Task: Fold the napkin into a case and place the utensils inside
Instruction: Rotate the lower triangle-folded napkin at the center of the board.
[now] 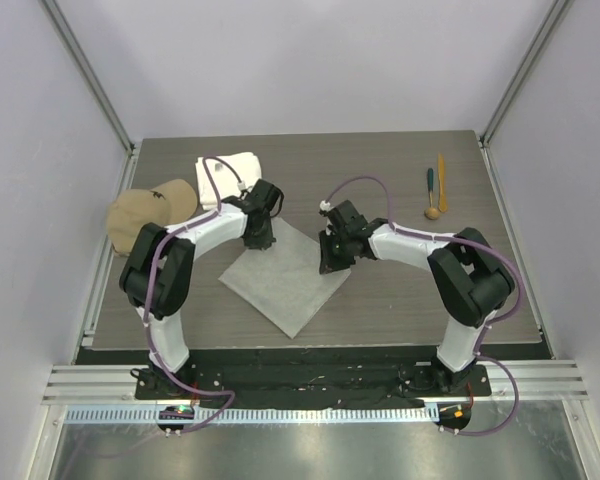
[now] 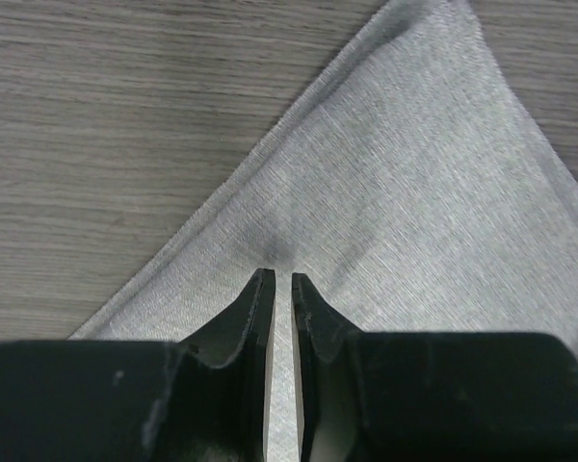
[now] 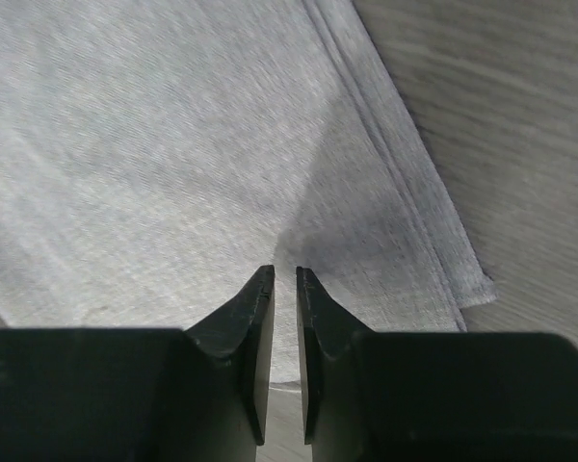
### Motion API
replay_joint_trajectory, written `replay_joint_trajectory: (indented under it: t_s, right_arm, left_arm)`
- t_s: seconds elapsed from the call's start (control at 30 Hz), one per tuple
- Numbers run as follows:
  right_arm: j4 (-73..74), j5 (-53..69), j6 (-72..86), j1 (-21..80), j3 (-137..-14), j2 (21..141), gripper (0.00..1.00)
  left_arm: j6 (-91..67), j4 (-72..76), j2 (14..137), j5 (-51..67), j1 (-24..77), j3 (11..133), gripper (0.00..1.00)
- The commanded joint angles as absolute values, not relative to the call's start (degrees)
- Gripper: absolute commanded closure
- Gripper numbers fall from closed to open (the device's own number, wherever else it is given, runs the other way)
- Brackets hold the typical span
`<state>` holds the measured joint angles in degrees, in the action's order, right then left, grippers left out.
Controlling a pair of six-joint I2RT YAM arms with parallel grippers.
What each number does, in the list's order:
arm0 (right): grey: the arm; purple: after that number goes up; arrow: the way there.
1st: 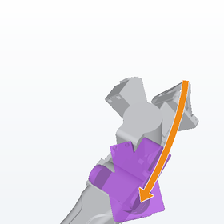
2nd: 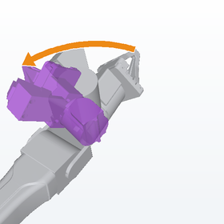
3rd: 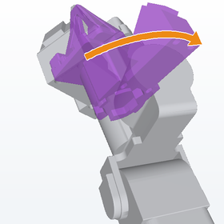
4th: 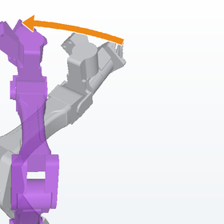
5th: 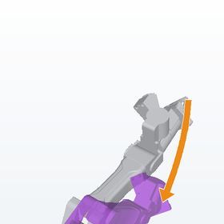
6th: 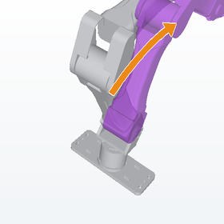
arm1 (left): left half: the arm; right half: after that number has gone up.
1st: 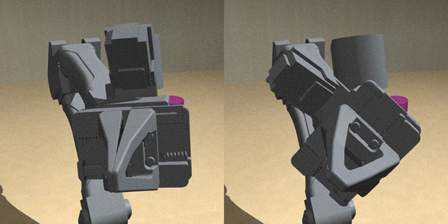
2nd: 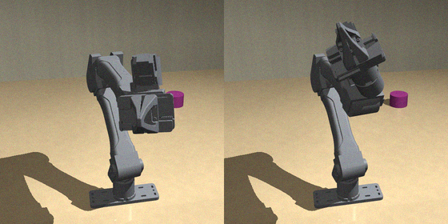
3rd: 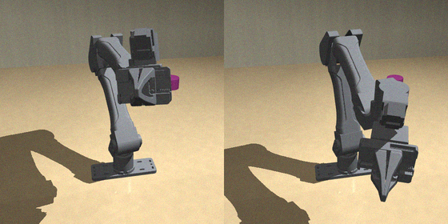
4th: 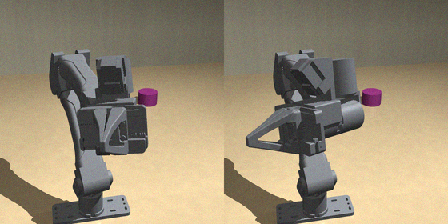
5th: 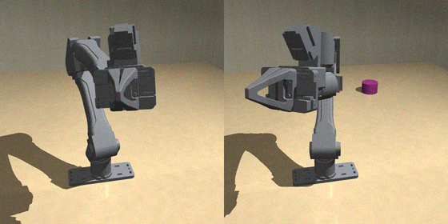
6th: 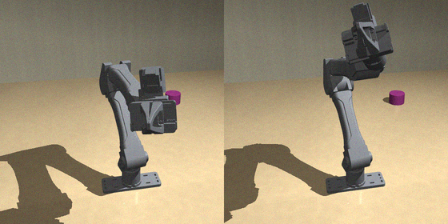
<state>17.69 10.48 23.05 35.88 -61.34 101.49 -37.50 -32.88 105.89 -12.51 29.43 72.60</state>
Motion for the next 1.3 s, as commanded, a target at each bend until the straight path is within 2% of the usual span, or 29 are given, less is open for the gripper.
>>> replay_joint_trajectory:
  t_s: [0.0, 0.3, 0.47, 0.57, 0.63, 0.67, 0.7, 0.8, 1.0, 1.27]
  right_arm:
    - [15.7, 8.9, 22.6, 35.9, -58.5, 100.1, 0.8]
    - [8.6, 11.2, 30.6, 40.9, -44.0, 95.0, 0.82]
    - [6.0, 12.9, 35.3, 42.7, -41.2, 91.3, 0.82]
    - [12.0, 10.5, 32.4, 41.8, -45.6, 89.4, 0.81]
    - [14.8, 9.9, 29.2, 40.1, -50.4, 89.6, 0.75]
    - [15.9, 9.7, 28.0, 38.3, -51.8, 89.8, 0.71]
    - [16.8, 9.4, 25.9, 37.1, -55.0, 90.6, 0.6]
    - [21.2, 6.5, 21.5, 35.9, -63.3, 95.5, 0.46]
    - [28.7, 3.3, 12.1, 35.9, -76.2, 106.3, 0.39]
    - [30.1, 1.4, 9.6, 36.3, -78.9, 110.7, 0.4]
  left_arm:
    - [-37.5, -31.4, 108.5, -12.7, 28.6, 74.8, 0.85]
    - [-34.7, -30.3, 115.4, -12.0, 28.7, 80.6, 0.87]
    - [-34.3, -29.8, 115.2, -10.7, 28.6, 81.0, 0.87]
    - [-34.2, -27.5, 111.8, -8.2, 28.6, 78.7, 0.86]
    - [-34.5, -26.9, 108.6, -7.0, 28.7, 77.2, 0.85]
    - [-34.8, -26.7, 107.6, -6.6, 28.7, 76.7, 0.85]
    - [-35.0, -26.8, 106.5, -6.1, 28.6, 76.3, 0.84]
    - [-35.9, -28.1, 103.0, -5.8, 28.6, 75.6, 0.84]
    - [-37.0, -27.2, 97.7, -4.5, 28.6, 70.7, 0.84]
    - [-37.4, -27.1, 92.8, -4.8, 28.4, 64.4, 0.84]
